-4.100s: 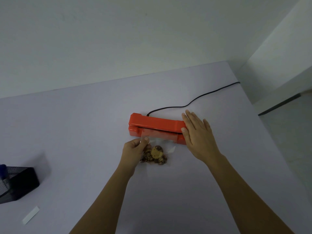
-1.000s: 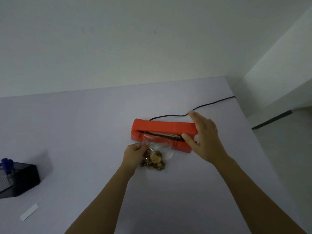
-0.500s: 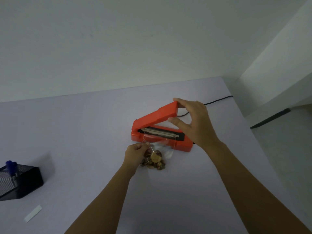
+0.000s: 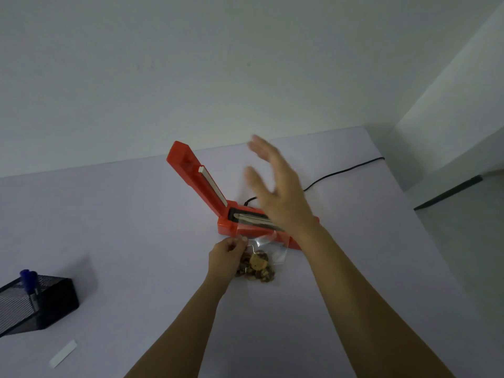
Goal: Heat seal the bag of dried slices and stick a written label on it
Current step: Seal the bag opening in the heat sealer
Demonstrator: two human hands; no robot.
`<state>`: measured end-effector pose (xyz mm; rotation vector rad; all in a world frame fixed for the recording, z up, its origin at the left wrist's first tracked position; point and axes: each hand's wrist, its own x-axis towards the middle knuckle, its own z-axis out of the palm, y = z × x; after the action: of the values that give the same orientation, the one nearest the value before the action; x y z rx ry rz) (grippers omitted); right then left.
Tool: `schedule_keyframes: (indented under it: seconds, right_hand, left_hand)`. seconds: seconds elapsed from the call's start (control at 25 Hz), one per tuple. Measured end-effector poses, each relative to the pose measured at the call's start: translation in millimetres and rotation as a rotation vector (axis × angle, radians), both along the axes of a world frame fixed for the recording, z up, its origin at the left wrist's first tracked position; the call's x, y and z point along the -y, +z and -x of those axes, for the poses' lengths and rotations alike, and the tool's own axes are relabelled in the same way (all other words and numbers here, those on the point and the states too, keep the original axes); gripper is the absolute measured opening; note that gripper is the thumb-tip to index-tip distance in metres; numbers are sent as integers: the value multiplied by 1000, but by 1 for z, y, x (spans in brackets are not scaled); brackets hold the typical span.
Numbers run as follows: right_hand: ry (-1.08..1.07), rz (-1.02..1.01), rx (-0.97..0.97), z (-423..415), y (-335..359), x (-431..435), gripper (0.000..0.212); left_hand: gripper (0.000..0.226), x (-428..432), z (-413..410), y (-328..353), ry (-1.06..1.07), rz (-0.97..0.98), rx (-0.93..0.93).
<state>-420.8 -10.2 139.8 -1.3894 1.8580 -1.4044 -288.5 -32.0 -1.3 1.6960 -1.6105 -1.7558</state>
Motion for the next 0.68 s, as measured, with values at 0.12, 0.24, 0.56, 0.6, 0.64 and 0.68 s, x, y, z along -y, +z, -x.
schedule_keyframes:
  seconds: [0.12,0.24,0.56,0.6,0.64,0.68]
  right_hand:
    - [-610,-11,187,5,-46,-44,13]
    - [-871,-207,351,-12,-101,-80,19]
    - [-589,-551,638,-33,-135,-87,35]
    - [-587,-545,601,-32,-133,-85,33]
    - [-594,-537,558,-31,-133,-84,32]
    - [-602,-534,510,-30,-132,-83,31]
  left_hand:
    - [21,-7,1,5,17,115,30]
    - [25,-14,0,7,-6,255,15]
    - [47,-13,-3,5,-303,537,151]
    - [47,-13,-2,7,-316,535,160]
    - [47,-12,-1,9,-326,531,166]
    - [48,-12,0,9,-336,525,175]
